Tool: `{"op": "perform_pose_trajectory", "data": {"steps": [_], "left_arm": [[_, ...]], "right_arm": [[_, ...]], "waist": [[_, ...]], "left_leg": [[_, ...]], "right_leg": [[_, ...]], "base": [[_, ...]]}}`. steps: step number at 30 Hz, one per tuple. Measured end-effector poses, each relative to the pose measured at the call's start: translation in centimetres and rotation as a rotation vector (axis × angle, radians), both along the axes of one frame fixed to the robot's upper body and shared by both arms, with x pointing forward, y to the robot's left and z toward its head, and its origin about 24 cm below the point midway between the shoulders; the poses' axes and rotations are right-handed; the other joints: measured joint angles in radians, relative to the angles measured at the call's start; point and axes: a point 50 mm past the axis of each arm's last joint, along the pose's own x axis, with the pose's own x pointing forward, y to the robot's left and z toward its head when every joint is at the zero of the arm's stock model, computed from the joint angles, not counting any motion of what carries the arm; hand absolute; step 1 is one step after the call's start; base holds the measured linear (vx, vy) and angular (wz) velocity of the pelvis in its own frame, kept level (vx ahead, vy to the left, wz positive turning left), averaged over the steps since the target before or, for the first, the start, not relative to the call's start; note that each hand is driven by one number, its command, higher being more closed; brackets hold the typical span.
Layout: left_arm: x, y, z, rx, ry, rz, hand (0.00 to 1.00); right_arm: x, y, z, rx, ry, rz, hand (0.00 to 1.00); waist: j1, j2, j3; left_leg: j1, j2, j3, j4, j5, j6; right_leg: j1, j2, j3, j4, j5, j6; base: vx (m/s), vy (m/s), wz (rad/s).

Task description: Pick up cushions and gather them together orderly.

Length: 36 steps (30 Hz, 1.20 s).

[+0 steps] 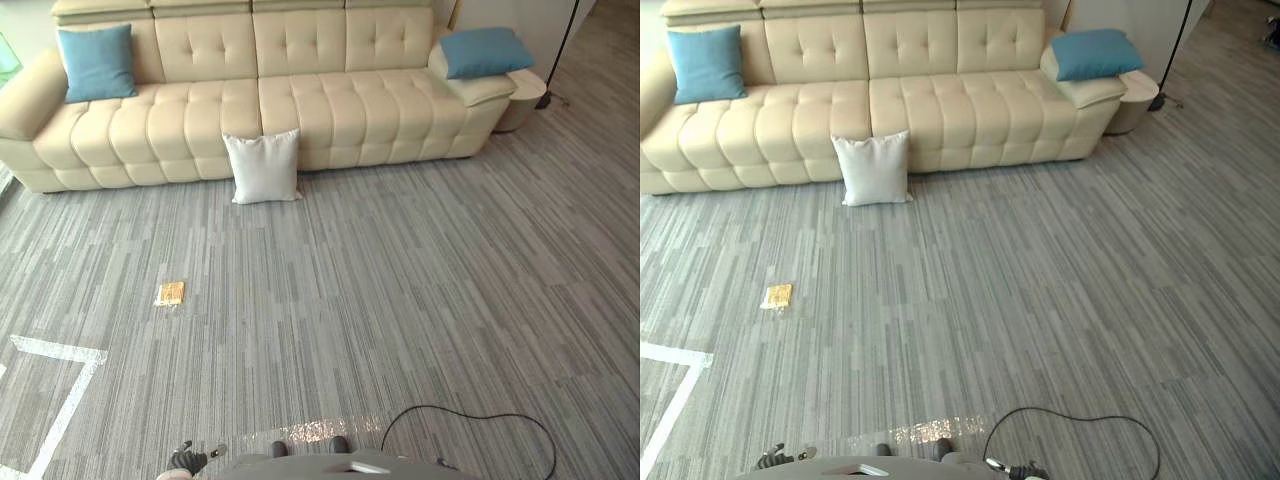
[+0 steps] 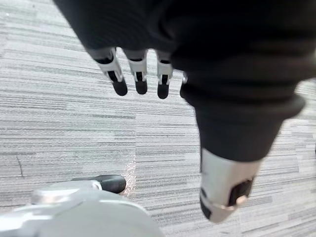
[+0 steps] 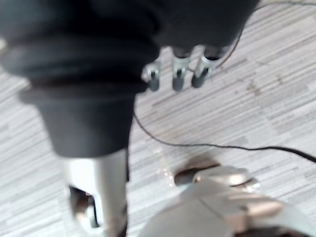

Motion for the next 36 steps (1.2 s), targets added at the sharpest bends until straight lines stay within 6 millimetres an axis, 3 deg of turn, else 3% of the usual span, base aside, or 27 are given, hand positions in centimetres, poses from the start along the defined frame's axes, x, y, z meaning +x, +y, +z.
{"op": "perform_pose_trajectory", "data": {"steps": [10,15,36], "left_arm": [[1.0,-0.1,0.1,-0.004,-0.023,-0.015,0.0],[1.0,-0.1,0.1,-0.005,-0.022,-0.009,0.0],[0.8,0.3,0.0,0.003,-0.003,-0.012,0.0]], "right_arm": [[2.1,0.3,0.2,0.0,-0.032,0.025,0.0],[2.2,0.3,0.3,0.0,-0.034,0.028,0.0],[2.2,0.4,0.2,-0.004,-0.029,0.037,0.0]], "waist": [[-0.005,-0.001,0.008],[-0.003,-0.002,0.011],[0.003,-0.022,0.034]], "left_leg": [[0.031,0.0,-0.003,-0.021,-0.001,-0.005],[0.042,0.0,-0.004,-0.039,0.012,-0.017],[0.044,0.0,-0.003,-0.061,0.029,-0.01]], "right_leg": [[0.036,0.001,-0.016,-0.028,0.004,0.007],[0.038,0.0,-0.021,-0.028,0.003,0.007],[0.05,0.001,-0.036,-0.06,0.015,0.004]], "base": [[0.02,-0.004,0.01],[-0.05,-0.019,0.01],[-0.03,-0.007,0.02]]}}
